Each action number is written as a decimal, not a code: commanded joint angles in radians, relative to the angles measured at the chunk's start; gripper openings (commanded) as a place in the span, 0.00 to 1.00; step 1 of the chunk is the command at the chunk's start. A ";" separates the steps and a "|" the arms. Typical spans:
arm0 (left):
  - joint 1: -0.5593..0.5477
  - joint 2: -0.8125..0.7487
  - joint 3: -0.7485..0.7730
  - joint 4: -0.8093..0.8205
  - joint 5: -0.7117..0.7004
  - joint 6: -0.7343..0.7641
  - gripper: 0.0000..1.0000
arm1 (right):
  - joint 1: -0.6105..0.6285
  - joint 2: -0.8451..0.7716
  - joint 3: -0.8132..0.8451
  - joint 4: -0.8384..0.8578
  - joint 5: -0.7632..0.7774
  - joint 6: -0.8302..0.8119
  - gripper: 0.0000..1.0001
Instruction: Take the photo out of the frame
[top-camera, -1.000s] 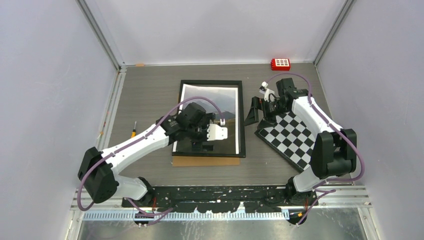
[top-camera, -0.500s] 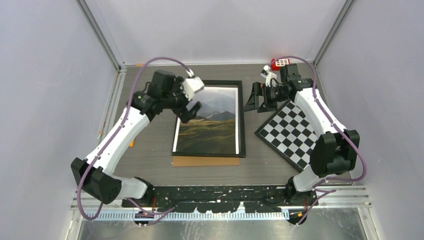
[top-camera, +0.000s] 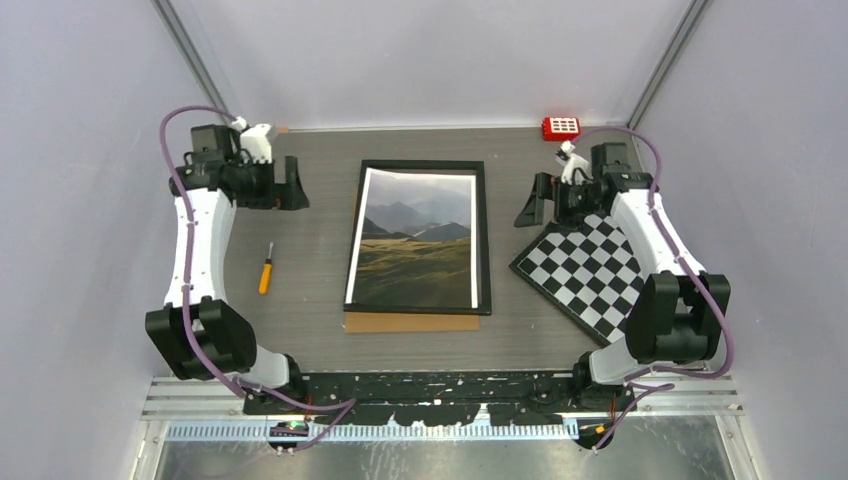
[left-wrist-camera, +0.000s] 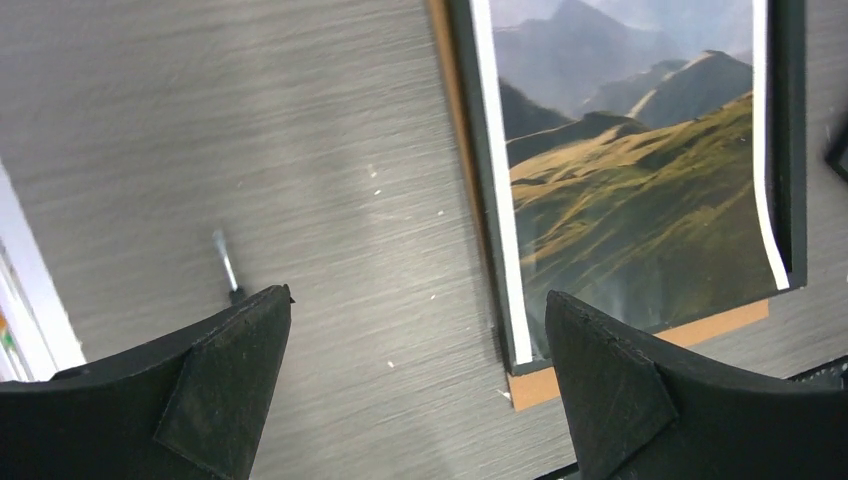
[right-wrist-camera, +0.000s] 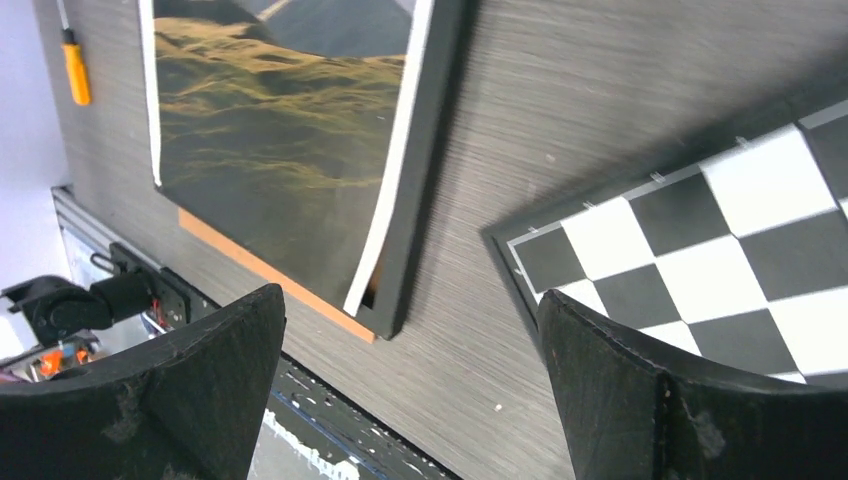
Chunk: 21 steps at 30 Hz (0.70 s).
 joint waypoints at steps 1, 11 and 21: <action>0.100 -0.022 -0.060 -0.037 0.047 0.015 1.00 | -0.090 -0.070 -0.093 0.074 0.021 0.011 1.00; 0.209 -0.040 -0.278 0.000 -0.021 0.055 1.00 | -0.204 -0.082 -0.271 0.167 0.051 0.016 1.00; 0.211 -0.035 -0.324 0.063 -0.104 0.005 1.00 | -0.205 -0.102 -0.328 0.184 0.034 0.031 1.00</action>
